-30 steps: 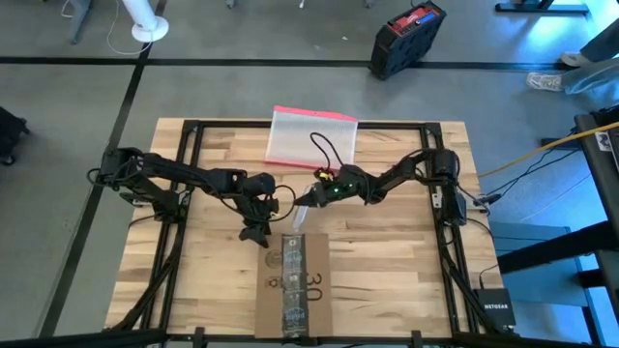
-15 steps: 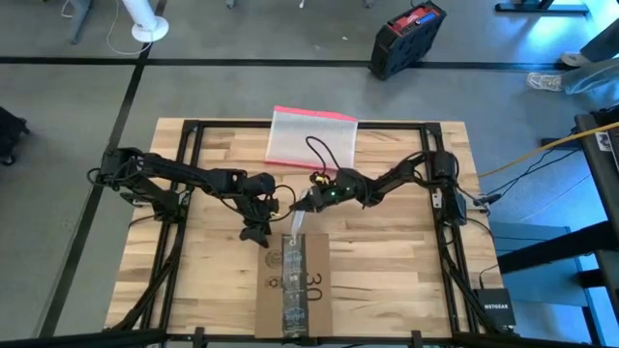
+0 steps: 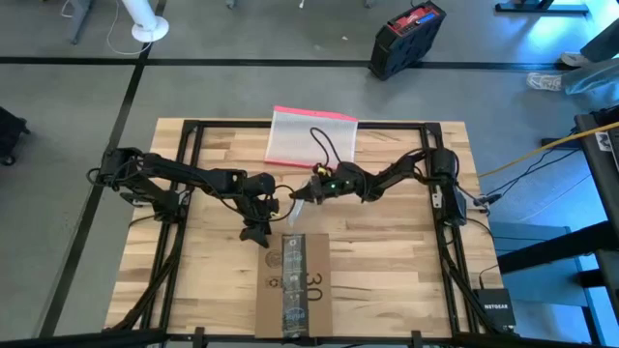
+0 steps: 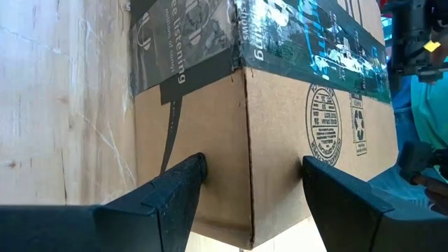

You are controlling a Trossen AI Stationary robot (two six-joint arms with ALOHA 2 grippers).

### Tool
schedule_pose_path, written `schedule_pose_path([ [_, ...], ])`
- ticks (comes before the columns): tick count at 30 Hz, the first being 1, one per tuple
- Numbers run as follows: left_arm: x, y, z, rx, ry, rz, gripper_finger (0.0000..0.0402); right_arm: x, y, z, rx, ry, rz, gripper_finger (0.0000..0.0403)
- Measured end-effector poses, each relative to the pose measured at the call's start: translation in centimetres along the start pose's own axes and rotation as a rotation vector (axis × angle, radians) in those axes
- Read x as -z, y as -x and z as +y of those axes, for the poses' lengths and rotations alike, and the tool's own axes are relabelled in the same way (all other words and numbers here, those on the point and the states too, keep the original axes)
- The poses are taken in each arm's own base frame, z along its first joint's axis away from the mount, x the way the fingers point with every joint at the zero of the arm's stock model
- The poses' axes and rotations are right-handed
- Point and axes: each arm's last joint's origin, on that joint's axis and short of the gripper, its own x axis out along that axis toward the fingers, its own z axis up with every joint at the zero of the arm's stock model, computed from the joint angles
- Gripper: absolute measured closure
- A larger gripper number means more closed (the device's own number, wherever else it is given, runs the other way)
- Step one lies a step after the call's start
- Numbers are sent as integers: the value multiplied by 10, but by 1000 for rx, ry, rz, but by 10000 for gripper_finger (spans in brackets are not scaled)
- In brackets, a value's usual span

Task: Unpack boxes
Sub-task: Open the cardboard box using the gray cutter

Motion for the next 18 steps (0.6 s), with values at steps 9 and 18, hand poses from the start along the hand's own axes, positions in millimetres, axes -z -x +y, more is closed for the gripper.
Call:
schedule_pose_path([
  [9,0,0,0,1,-4,0,166,11,-20,2,-4,-10,69,338],
  [18,0,-1,-1,-3,-8,1,166,6,-20,-3,-4,-19,114,338],
])
